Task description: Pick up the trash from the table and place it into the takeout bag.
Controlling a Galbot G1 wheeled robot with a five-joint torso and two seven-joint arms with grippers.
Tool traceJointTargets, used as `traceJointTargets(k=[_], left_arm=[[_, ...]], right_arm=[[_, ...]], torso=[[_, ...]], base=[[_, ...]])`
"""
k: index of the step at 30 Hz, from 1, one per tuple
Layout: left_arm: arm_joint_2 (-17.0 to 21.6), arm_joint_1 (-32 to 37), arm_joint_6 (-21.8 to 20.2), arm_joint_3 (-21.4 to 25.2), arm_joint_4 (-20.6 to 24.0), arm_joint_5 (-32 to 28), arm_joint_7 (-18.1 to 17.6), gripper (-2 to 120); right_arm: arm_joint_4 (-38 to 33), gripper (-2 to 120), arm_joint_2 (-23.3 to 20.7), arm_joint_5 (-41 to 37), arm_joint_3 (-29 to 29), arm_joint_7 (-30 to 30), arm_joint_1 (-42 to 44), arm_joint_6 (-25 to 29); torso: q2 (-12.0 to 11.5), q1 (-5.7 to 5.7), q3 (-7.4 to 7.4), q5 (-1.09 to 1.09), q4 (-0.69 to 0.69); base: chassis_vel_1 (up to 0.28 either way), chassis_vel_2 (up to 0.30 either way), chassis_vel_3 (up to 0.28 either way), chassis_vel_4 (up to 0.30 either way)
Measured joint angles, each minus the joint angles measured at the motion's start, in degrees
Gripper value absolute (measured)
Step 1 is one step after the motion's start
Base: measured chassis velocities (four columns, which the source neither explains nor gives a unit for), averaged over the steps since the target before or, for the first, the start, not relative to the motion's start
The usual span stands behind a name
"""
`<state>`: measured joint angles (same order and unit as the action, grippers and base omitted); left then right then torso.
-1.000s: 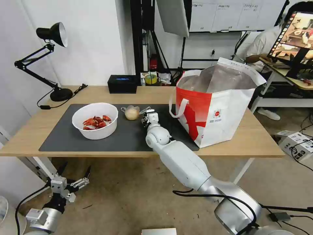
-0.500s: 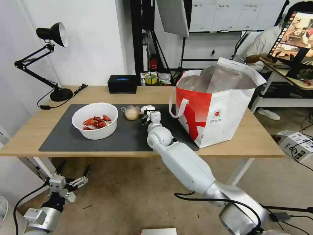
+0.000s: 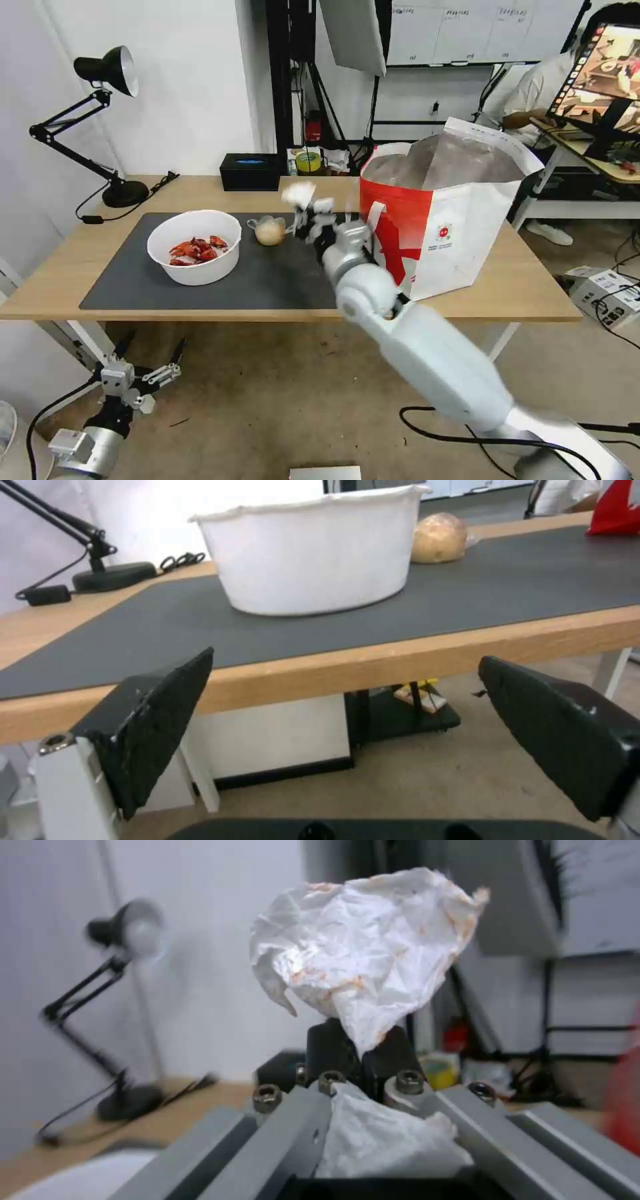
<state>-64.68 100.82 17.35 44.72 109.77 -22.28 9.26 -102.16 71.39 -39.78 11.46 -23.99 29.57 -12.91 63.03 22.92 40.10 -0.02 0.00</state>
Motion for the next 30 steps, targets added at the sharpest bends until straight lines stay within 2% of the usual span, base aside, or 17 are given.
traceJointTargets(k=[3, 5, 7, 10, 14, 23, 26, 27, 30], left_arm=[[-0.07, 0.04, 0.00, -0.14, 0.38, 0.27, -0.05, 100], [-0.22, 0.04, -0.09, -0.30, 0.52, 0.38, -0.09, 100], [-0.22, 0.03, -0.10, -0.33, 0.52, 0.40, -0.10, 100], [-0.41, -0.46, -0.17, -1.72, 0.07, 0.98, -0.11, 100], [-0.74, -0.94, -0.22, -2.73, -0.21, 1.15, -0.17, 100], [-0.90, -0.82, -0.24, -3.15, -0.31, 1.46, -0.19, 100], [-0.94, -0.41, -0.24, -2.87, -0.28, 1.48, -0.19, 100], [-0.94, -0.41, -0.24, -2.87, -0.28, 1.48, -0.19, 100], [-0.94, -0.27, -0.23, -2.70, -0.10, 1.48, -0.17, 100]], right_arm=[[-2.14, 0, -1.16, 0.64, -2.85, -2.13, -1.08, 0.38], [-4.06, 0, -2.70, 0.13, -6.20, -6.07, -2.69, -2.27], [-4.09, 0, -2.76, 0.10, -6.31, -6.17, -2.73, -2.36], [-2.69, 0, -6.33, -1.70, -10.36, -7.42, -3.56, -4.07], [-2.51, 0, -8.80, -3.71, -10.96, -7.40, -3.69, -5.16], [-1.58, 0, -9.10, -5.34, -11.17, -8.08, -4.62, -5.69], [-1.36, 15, -8.76, -5.58, -11.25, -8.80, -4.54, -5.70], [-1.36, 15, -8.76, -5.58, -11.25, -8.80, -4.54, -5.70], [-1.47, 29, -8.72, -5.53, -11.17, -9.35, -4.39, -5.69]], torso=[[0.00, 0.00, 0.00, 0.01, 0.00], [0.00, 0.00, 0.00, 0.00, 0.00], [0.00, 0.00, 0.00, 0.01, 0.00], [0.00, 0.00, 0.01, 0.00, -0.01], [0.00, 0.00, 0.01, 0.00, -0.01], [0.00, 0.00, 0.01, 0.01, 0.00], [-0.01, 0.00, 0.01, 0.01, 0.00], [-0.01, 0.00, 0.01, 0.01, 0.00], [-0.01, 0.00, 0.01, 0.02, 0.00]], base=[[0.000, 0.000, 0.000, 0.000], [0.000, 0.000, 0.000, 0.000], [0.000, 0.000, 0.000, 0.000], [0.000, 0.000, 0.000, 0.000], [0.000, 0.000, 0.000, 0.000], [0.000, 0.000, 0.000, 0.000], [0.000, 0.000, 0.000, 0.000], [0.000, 0.000, 0.000, 0.000], [0.000, 0.000, 0.000, 0.000]])
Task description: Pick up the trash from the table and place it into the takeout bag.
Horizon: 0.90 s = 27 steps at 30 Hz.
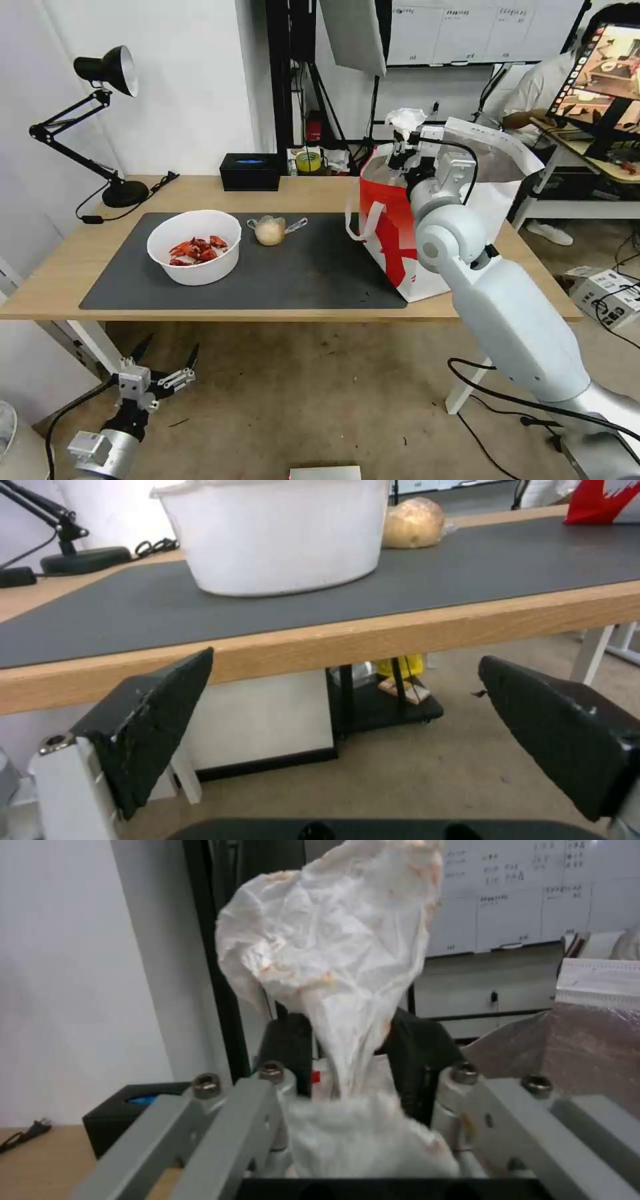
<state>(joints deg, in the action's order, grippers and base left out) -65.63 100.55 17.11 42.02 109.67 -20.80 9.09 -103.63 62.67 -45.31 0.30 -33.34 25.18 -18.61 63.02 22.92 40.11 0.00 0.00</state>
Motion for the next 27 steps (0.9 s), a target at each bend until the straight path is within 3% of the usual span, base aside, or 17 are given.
traceJointTargets(k=[20, 27], left_arm=[[0.06, 0.14, 0.04, 0.41, 0.70, 0.45, 0.05, 100], [-0.13, 0.53, 0.20, 0.82, 0.92, 0.50, 0.06, 100]], right_arm=[[-1.84, 98, -2.57, 0.06, -1.14, 0.08, 1.39, -0.12], [-2.27, 100, -3.16, -1.23, -1.66, 0.24, 1.44, -0.33]], torso=[[0.00, 0.00, 0.00, 0.00, 0.00], [0.00, 0.00, 0.00, 0.00, 0.00]], base=[[0.000, 0.000, 0.000, 0.000], [0.000, 0.000, 0.000, 0.000]])
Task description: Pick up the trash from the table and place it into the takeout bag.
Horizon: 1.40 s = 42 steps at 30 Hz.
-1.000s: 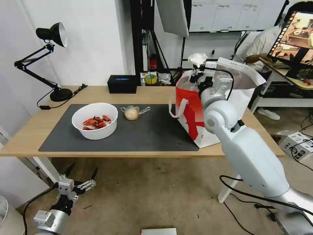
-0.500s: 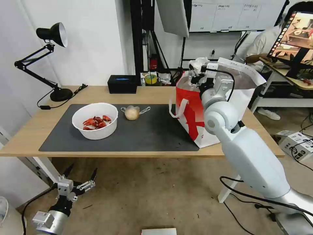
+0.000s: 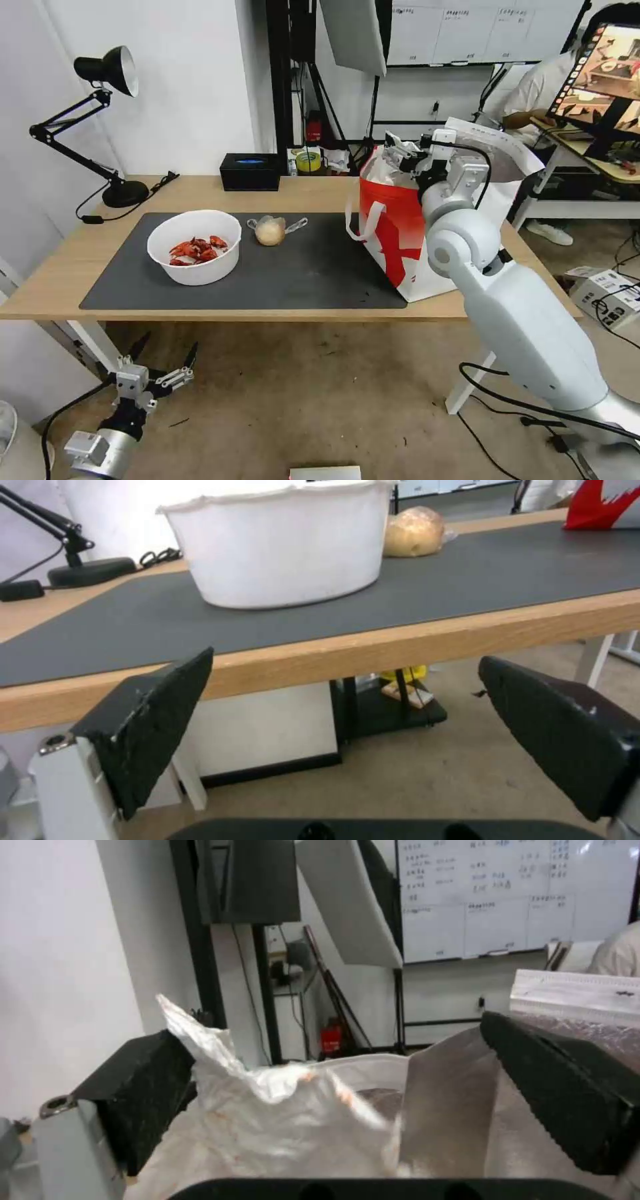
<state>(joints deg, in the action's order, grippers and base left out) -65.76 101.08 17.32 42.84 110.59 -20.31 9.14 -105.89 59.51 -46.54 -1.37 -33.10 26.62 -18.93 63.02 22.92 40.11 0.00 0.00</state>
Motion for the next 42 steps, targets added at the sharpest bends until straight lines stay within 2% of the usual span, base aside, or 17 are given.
traceJointTargets(k=[5, 9, 12, 14, 22, 31, 34, 36, 37, 39, 42], left_arm=[[0.03, 0.31, 0.02, 0.46, 0.34, 0.00, 0.01, 100], [0.10, 0.61, 0.03, 0.91, 0.63, -0.03, 0.01, 100], [-0.06, 0.86, 0.05, 1.02, 0.77, -0.03, 0.01, 100], [-0.15, 0.91, 0.05, 1.03, 0.81, 0.00, 0.01, 100], [-0.34, 1.01, 0.06, 1.01, 1.13, 0.20, 0.00, 100], [-0.24, 0.99, 0.06, 1.05, 1.51, 0.23, -0.05, 100], [-0.25, 1.01, 0.06, 1.06, 1.53, 0.24, -0.06, 100], [-0.18, 0.97, 0.05, 1.06, 1.57, 0.24, -0.08, 100], [-0.18, 0.97, 0.05, 1.06, 1.57, 0.24, -0.08, 100], [-0.03, 0.84, 0.01, 1.03, 1.57, 0.24, -0.11, 100], [0.06, 0.69, -0.08, 0.87, 1.57, 0.23, -0.11, 100]], right_arm=[[-1.36, 100, -0.01, -5.90, -0.72, -1.83, 0.07, -1.07], [-2.21, 100, 0.02, -9.97, -1.36, -5.20, 0.09, -2.64], [-3.06, 100, 0.11, -17.25, -2.55, -9.65, -0.33, -4.05], [-3.23, 100, 0.01, -19.07, -2.95, -10.09, -0.54, -4.05], [-4.32, 100, -0.78, -29.49, -4.71, -8.32, -0.73, 1.00], [-4.67, 100, -1.21, -33.33, -5.61, -6.02, -0.09, 5.72], [-4.64, 100, -1.48, -32.20, -5.68, -8.02, 0.00, 5.39], [-3.86, 100, -2.26, -21.82, -5.01, -6.02, 0.63, 4.36], [-3.86, 100, -2.26, -21.82, -5.01, -6.02, 0.63, 4.36], [-3.31, 100, -2.93, -14.51, -4.47, -3.35, 1.25, 3.94], [-3.31, 100, -3.05, -13.70, -4.36, -3.27, 1.45, 3.63]], torso=[[0.00, 0.00, 0.00, 0.00, 0.00], [0.00, 0.00, 0.00, 0.00, 0.00], [0.00, 0.00, 0.00, 0.00, 0.00], [0.00, 0.00, 0.00, 0.00, 0.00], [0.00, 0.00, 0.00, 0.00, 0.00], [0.00, 0.00, 0.00, 0.00, 0.00], [0.00, 0.00, 0.00, 0.00, 0.00], [0.00, 0.00, 0.00, 0.00, 0.01], [0.00, 0.00, 0.00, 0.00, 0.01], [0.00, 0.00, 0.00, -0.01, -0.01], [0.00, 0.00, 0.00, 0.00, -0.01]], base=[[0.000, 0.000, 0.000, 0.000], [0.000, 0.000, 0.000, 0.000], [0.000, 0.000, 0.000, 0.000], [0.000, 0.000, 0.000, 0.000], [0.000, 0.000, 0.000, 0.000], [0.000, 0.000, 0.000, 0.000], [0.000, 0.000, 0.000, 0.000], [0.000, 0.000, 0.000, 0.000], [0.000, 0.000, 0.000, 0.000], [0.000, 0.000, 0.000, 0.000], [0.000, 0.000, 0.000, 0.000]])
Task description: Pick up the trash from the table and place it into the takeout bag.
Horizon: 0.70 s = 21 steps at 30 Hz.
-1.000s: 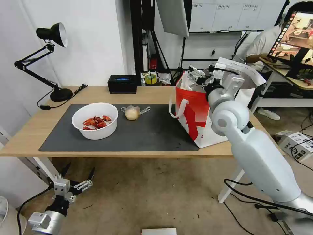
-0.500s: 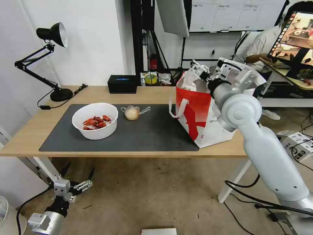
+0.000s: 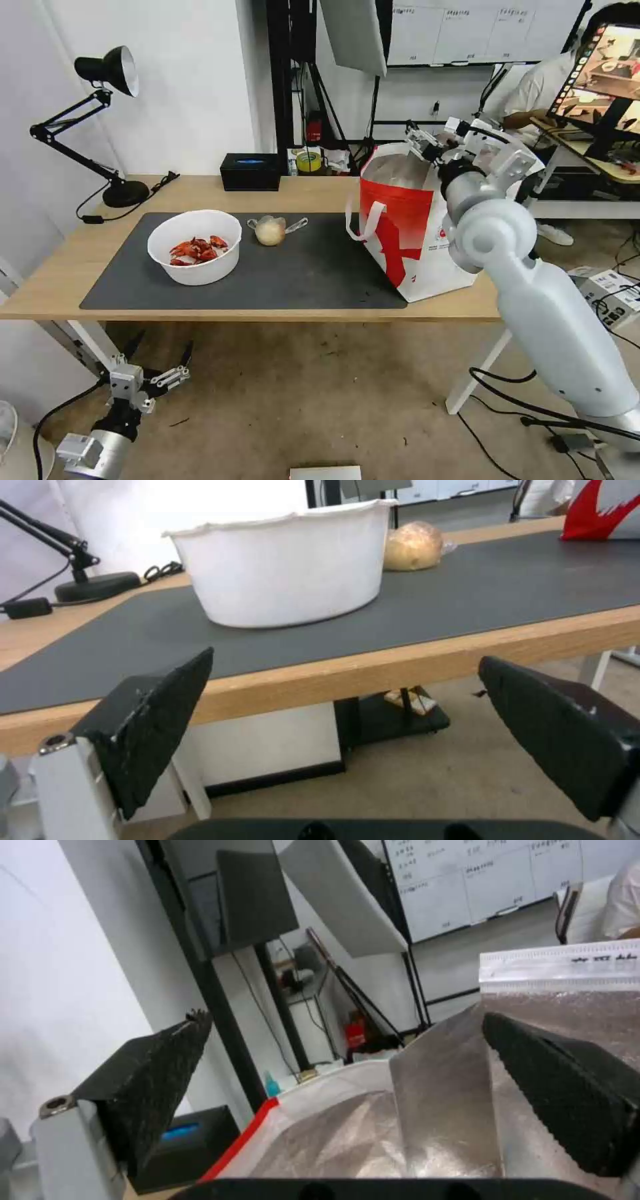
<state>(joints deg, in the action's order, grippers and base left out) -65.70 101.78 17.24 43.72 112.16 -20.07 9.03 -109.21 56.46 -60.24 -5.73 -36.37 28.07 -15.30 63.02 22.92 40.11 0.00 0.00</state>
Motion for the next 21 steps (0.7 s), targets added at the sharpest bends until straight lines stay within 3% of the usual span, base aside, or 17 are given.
traceJointTargets(k=[10, 13, 15, 16, 19, 21], left_arm=[[0.34, -0.41, -0.13, -0.21, -0.10, -0.30, -0.05, 100], [0.51, -0.40, -0.13, 0.12, -0.11, -0.41, -0.05, 100], [0.68, -0.39, -0.12, 0.55, -0.10, -0.77, -0.06, 100], [0.68, -0.39, -0.12, 0.55, -0.10, -0.77, -0.06, 100], [0.77, -0.38, -0.04, 1.01, -0.04, -1.34, -0.06, 100], [0.78, -0.40, -0.01, 1.07, -0.02, -1.43, -0.06, 100]], right_arm=[[0.30, 100, -0.34, 0.33, 0.01, 0.79, 0.50, -0.17], [0.28, 100, -0.76, 1.49, -0.01, 3.97, 1.12, 0.58], [-0.31, 100, -2.12, 4.26, -0.18, 11.52, 2.58, 3.50], [-0.31, 100, -2.12, 4.26, -0.18, 11.52, 2.58, 3.50], [-2.06, 100, -5.21, 9.01, -0.87, 23.42, 6.28, 9.67], [-2.87, 100, -6.13, 10.07, -1.33, 26.02, 7.83, 11.31]], torso=[[0.00, 0.00, 0.00, 0.00, 0.01], [0.00, 0.00, 0.00, 0.00, 0.01], [0.00, 0.00, 0.00, -0.01, 0.01], [0.00, 0.00, 0.00, -0.01, 0.01], [0.00, 0.00, 0.00, 0.00, 0.01], [0.00, 0.00, 0.00, 0.00, 0.01]], base=[[0.000, 0.000, 0.000, 0.000], [0.000, 0.000, 0.000, 0.000], [0.000, 0.000, 0.000, 0.000], [0.000, 0.000, 0.000, 0.000], [0.000, 0.000, 0.000, 0.000], [0.000, 0.000, 0.000, 0.000]])
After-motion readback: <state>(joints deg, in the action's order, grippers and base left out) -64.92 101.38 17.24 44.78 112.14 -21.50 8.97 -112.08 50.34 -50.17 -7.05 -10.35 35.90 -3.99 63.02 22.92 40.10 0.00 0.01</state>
